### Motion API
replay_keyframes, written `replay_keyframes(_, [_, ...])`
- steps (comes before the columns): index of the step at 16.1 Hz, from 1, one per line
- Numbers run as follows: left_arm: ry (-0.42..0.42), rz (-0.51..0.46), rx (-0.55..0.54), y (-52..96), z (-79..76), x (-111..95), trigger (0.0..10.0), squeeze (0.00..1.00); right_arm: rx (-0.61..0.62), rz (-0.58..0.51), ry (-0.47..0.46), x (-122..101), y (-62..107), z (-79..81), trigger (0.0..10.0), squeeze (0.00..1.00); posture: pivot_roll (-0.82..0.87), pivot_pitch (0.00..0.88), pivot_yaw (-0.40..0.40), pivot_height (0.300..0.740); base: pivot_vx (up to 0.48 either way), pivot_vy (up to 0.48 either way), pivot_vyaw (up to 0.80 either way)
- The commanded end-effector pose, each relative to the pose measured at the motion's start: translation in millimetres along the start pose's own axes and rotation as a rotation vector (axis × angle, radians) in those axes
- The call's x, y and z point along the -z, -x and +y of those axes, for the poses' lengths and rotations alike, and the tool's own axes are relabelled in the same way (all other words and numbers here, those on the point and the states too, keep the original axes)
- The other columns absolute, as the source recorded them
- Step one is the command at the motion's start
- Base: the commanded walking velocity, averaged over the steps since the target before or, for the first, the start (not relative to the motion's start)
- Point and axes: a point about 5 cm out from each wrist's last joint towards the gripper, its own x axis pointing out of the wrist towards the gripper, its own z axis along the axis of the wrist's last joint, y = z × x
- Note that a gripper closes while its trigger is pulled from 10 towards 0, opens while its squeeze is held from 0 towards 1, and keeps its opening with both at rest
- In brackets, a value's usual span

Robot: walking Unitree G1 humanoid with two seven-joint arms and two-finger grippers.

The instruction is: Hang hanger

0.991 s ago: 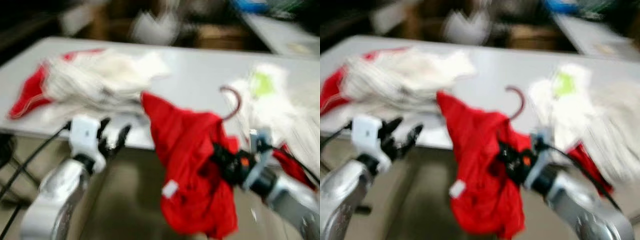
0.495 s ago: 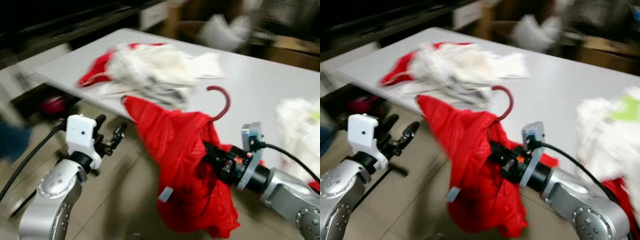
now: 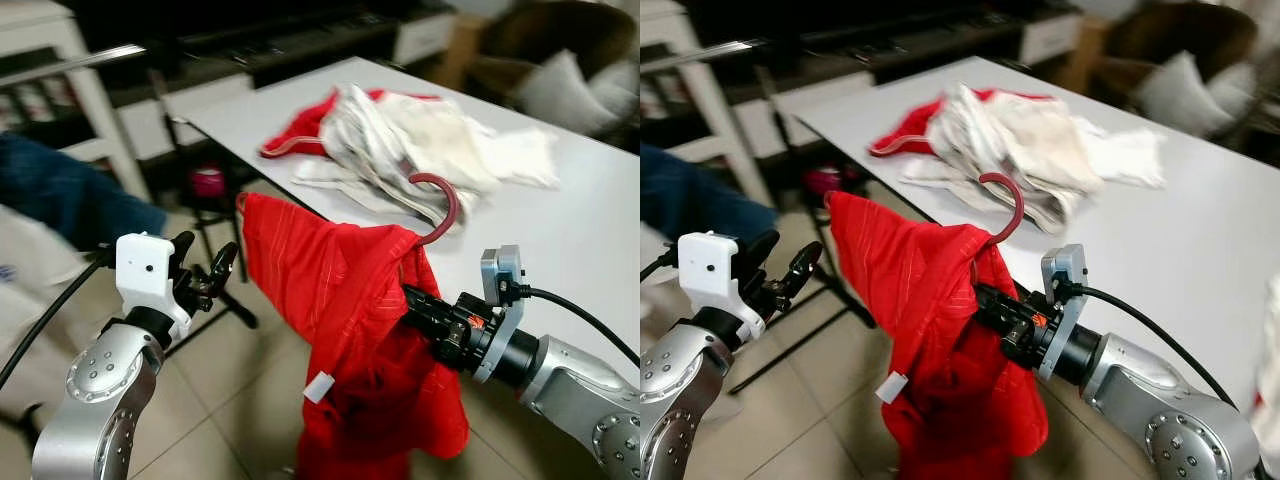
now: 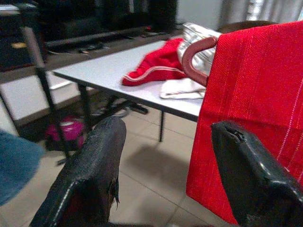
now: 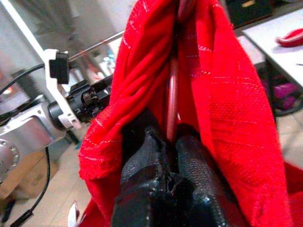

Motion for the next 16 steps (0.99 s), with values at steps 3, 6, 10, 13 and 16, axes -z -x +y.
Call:
replay_keyframes(3, [-0.015,-0.001,0.009,0.7,-0.4,0,10.0,0.00,0.071,-0.010,0.066,-6,-3.7,-8.8,10.0,0.00,-0.03,0.000,0.019,0.719,0.000,0.000,0.79])
replay_keyframes(6, [-0.032,0.012,0.006,-1.4,4.6,2,10.0,0.00,0.163,-0.024,0.115,-7,-11.1,-23.1,10.0,0.00,-0.03,0.000,0.027,0.719,0.000,0.000,0.79])
replay_keyframes(10, [-0.074,0.067,0.023,-7.4,9.3,13,10.0,0.00,0.230,-0.001,0.124,9,-28.6,-45.0,10.0,0.00,-0.04,0.000,0.038,0.719,0.000,0.000,0.79])
replay_keyframes(13, [-0.101,0.078,0.013,-7.7,31.4,14,10.0,0.00,0.194,-0.008,0.144,7,-35.8,-45.7,10.0,0.00,-0.04,0.000,0.038,0.719,0.000,0.000,0.79])
replay_keyframes(16, [-0.066,0.097,0.084,-10.3,40.6,15,10.0,0.00,0.167,-0.017,0.192,-1,-38.7,-49.3,10.0,0.00,-0.05,0.000,0.040,0.719,0.000,0.000,0.79])
